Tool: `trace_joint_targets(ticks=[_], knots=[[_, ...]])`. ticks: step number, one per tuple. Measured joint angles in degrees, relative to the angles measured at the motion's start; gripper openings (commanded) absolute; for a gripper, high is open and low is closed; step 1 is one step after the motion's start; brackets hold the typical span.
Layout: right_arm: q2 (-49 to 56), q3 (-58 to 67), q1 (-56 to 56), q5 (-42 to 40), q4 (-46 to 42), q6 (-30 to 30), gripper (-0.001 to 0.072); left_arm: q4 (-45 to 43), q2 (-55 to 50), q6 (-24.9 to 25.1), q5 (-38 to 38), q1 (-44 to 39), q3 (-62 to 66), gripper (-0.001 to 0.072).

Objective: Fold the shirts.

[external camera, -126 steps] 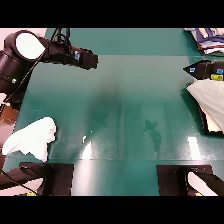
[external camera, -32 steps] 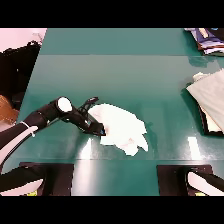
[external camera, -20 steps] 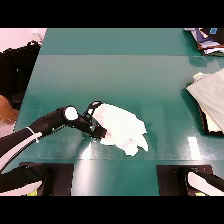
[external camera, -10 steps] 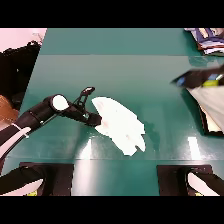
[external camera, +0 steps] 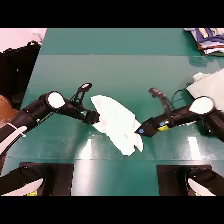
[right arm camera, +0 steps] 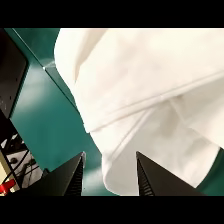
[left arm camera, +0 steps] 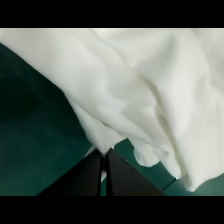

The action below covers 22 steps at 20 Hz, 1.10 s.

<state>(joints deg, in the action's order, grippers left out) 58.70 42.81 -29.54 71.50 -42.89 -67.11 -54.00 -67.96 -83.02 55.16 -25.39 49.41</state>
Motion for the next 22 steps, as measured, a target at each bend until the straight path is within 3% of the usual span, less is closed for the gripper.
trace_joint_targets(ticks=[1, 3, 8, 15, 22], knots=[[1.16, -0.42, -1.18, -0.48, 0.11, -0.02, 0.0289, 0.0, 0.0, 0.0, 0.17, 0.0, 0.0, 0.0027], [3.21, -0.92, -2.6, -1.31, 0.15, -0.02, 0.0008, -0.04, 0.0, 0.02, 0.61, 0.0, 0.0, 0.0027], [3.19, 0.26, -2.86, -3.1, -2.6, 1.4, 0.0011, -3.52, 1.75, -0.66, 1.97, 0.02, 2.99, 0.0026], [-7.37, 17.0, 10.73, -4.52, -20.92, -4.39, 0.0011, -21.44, 11.65, -4.61, 6.47, 0.09, 22.88, 0.0026], [-10.49, 30.4, 20.26, -5.11, -24.87, -5.49, 0.0011, -25.59, 15.63, -4.07, 5.7, 0.04, 36.41, 0.0026]])
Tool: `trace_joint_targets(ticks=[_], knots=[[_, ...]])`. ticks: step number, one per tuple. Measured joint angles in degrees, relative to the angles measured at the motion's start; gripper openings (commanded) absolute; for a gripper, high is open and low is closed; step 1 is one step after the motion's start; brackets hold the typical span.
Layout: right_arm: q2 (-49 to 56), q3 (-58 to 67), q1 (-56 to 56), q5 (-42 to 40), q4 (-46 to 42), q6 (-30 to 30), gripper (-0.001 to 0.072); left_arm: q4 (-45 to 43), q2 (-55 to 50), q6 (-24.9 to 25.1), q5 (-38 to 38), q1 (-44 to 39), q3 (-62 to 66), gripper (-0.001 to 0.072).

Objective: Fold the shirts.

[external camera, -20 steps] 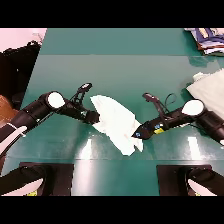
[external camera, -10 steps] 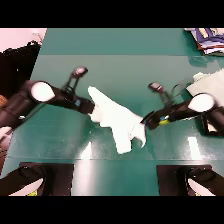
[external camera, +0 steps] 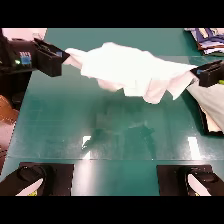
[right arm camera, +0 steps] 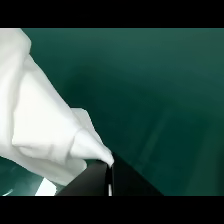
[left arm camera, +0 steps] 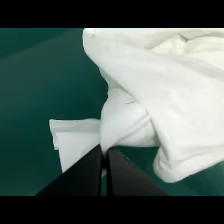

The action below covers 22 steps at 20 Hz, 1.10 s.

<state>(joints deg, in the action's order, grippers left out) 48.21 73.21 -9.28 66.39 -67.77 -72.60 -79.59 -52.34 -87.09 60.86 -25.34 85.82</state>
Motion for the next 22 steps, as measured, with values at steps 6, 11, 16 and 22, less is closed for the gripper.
trace_joint_targets(ticks=[6, 11, 16, 22], knots=[[2.05, -5.53, -3.93, 3.45, -0.83, -0.33, 0.0012, -1.25, -0.59, 0.39, 4.15, 0.0, -8.28, 0.0026], [5.6, -17.03, -12.28, 3.48, -0.83, -0.92, 0.0012, -2.03, -0.74, 0.44, 5.38, 0.0, -25.81, 0.0027], [8.5, -22.27, -17.18, 1.75, -0.87, -2.51, 0.0335, -2.21, -0.72, 0.44, 5.64, 0.04, -36.5, 0.0027], [4.81, -20.46, -14.78, 4.63, -0.85, -2.99, 0.0462, -2.19, -0.72, 0.42, 5.33, 0.04, -39.12, 0.0027]])
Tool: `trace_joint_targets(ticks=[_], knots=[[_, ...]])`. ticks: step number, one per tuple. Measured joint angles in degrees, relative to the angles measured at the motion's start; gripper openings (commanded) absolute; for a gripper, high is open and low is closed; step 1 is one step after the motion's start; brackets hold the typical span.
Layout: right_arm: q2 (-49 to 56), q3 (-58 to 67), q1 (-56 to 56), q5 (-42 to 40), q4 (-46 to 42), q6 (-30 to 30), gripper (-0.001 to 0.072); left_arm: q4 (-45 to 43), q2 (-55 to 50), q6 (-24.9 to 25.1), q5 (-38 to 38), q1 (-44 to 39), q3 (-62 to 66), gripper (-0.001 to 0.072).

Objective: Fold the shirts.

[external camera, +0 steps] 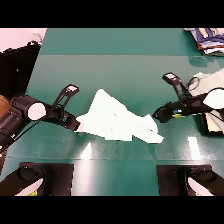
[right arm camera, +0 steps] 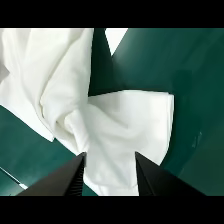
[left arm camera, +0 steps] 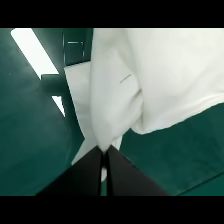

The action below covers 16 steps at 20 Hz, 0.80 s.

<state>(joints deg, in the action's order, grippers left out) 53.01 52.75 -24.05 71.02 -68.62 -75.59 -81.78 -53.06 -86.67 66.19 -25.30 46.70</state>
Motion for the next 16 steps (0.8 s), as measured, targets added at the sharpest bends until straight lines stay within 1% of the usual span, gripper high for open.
trace_joint_targets(ticks=[4, 8, 11, 16], knots=[[-4.96, -4.79, -1.46, 1.38, 3.82, -0.07, 0.0461, 0.37, 0.0, -0.26, -1.88, 0.0, -0.33, 0.0027], [-6.23, -11.06, -4.85, -1.29, 5.99, -0.07, 0.046, 0.94, 0.0, -0.92, -3.69, 0.0, -0.39, 0.0028], [-3.13, -13.09, -5.84, -3.76, 6.1, -0.09, 0.046, 1.11, 0.0, -1.46, -4.17, 0.0, -0.42, 0.0027], [6.03, -12.11, -6.32, -5.07, 5.75, 1.57, 0.0446, 1.2, 0.0, -1.79, -4.52, 0.02, -0.39, 0.0027]])
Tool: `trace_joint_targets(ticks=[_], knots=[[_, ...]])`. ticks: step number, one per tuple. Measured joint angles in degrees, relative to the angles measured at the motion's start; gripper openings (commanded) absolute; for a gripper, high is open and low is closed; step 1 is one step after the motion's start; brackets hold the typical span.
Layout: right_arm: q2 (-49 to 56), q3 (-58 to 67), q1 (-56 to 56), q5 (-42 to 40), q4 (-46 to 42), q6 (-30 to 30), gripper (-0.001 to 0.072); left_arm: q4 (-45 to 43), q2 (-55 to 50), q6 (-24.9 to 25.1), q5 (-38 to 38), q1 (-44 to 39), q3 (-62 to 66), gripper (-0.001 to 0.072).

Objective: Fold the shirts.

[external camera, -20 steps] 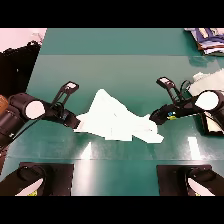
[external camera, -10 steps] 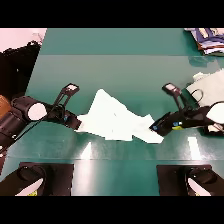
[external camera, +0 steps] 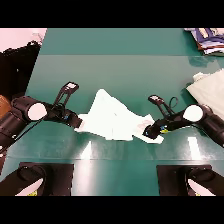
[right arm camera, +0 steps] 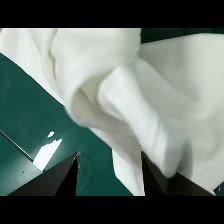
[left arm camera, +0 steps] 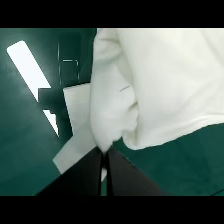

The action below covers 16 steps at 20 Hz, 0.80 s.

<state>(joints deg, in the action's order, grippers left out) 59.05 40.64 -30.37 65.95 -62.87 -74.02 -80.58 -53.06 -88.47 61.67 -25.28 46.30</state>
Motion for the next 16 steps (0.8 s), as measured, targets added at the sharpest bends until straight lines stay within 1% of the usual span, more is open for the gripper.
trace_joint_targets(ticks=[1, 2, 3, 5, 7, 9, 12, 16], knots=[[1.73, 0.33, -0.02, -0.24, -0.07, 0.31, 0.0405, 0.02, 0.0, -0.02, -0.02, -0.02, 0.0, 0.0027], [3.15, 0.55, -0.04, -0.39, -0.11, 0.66, 0.0164, 0.02, 0.0, -0.02, -0.07, -0.02, -0.02, 0.0027], [4.42, 0.7, -0.07, -0.59, -0.11, 0.94, 0.0012, 0.02, 0.0, -0.02, -0.09, -0.02, -0.02, 0.0027], [5.53, 0.92, -0.07, -0.87, -0.15, 2.03, 0.0012, 0.02, 0.04, -0.07, -0.09, -0.02, 0.0, 0.0026], [4.35, 1.44, 0.28, -1.07, -0.28, 2.71, 0.0012, -0.72, 0.48, -0.79, 0.07, -0.02, 1.03, 0.0026], [1.11, 3.8, 1.79, -1.31, -1.07, 3.06, 0.0011, -4.26, 1.46, -2.71, 0.85, -0.04, 4.26, 0.0026], [-5.42, 11.02, 5.86, -1.36, -4.59, 3.08, 0.0011, -11.58, 3.58, -4.72, 2.1, -0.02, 13.33, 0.0026], [-12.24, 21.94, 13.09, -2.29, -8.59, 3.06, 0.0011, -16.81, 4.87, -5.33, 2.62, -0.02, 28.63, 0.0026]])
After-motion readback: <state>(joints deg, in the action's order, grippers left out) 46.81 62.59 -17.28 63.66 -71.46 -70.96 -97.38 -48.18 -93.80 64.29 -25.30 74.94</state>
